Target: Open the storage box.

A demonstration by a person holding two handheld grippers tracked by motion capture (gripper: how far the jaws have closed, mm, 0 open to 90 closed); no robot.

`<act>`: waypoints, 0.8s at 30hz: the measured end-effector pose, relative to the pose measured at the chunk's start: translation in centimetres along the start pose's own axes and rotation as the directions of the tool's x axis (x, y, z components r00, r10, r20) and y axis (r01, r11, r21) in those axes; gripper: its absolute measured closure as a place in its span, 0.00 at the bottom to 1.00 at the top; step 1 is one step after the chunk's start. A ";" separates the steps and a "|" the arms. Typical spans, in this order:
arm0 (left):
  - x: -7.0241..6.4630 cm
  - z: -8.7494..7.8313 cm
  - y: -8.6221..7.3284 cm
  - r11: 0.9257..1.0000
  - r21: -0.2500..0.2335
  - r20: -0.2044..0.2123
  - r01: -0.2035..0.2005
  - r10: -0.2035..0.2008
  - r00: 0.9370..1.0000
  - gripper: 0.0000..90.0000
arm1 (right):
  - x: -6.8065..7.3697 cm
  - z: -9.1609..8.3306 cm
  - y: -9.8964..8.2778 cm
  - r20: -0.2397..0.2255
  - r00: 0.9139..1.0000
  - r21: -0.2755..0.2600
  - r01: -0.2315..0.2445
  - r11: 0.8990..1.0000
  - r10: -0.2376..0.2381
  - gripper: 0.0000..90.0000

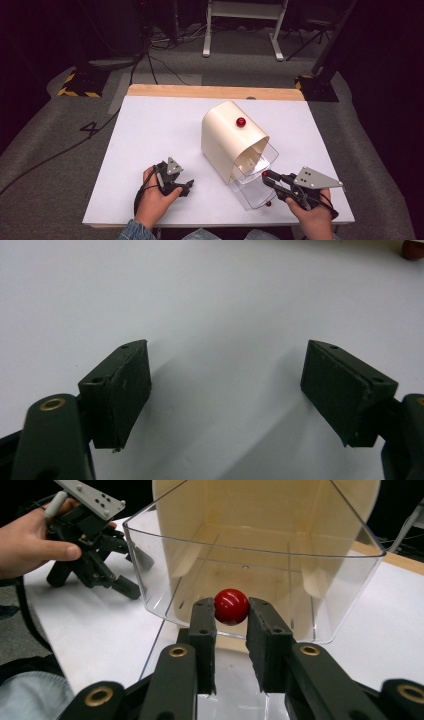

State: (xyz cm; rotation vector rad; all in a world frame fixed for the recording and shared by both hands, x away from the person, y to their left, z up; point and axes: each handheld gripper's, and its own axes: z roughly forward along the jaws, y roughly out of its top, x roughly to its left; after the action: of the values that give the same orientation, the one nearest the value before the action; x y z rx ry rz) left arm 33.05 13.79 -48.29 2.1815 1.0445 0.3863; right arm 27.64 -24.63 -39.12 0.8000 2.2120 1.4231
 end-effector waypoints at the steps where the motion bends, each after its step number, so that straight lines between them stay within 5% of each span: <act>1: 0.0 0.0 0.0 1.000 0.000 -0.001 0.002 -0.002 1.000 0.23 | 0.0 -0.4 -0.2 -0.003 1.000 0.001 -0.004 1.000 0.004 0.82; 9: 0.0 0.0 0.0 1.000 0.000 -0.001 0.000 0.000 1.000 0.23 | 0.3 -2.4 -1.8 -0.006 1.000 0.015 -0.014 1.000 0.014 0.82; 19: 0.0 0.0 0.0 1.000 0.000 -0.001 0.000 0.000 1.000 0.23 | 0.1 -1.9 -2.8 -0.016 0.999 0.048 -0.034 0.998 0.035 0.82; 24: 0.0 0.0 0.0 1.000 0.000 -0.001 0.000 0.000 1.000 0.23 | 0.2 -1.9 -2.8 -0.022 0.999 0.047 -0.039 0.998 0.040 0.68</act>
State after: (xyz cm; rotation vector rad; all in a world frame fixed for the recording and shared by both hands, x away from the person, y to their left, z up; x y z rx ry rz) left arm 33.05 13.79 -48.29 2.1816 1.0446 0.3878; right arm 25.65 -26.74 -40.86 0.8523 2.2659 1.4105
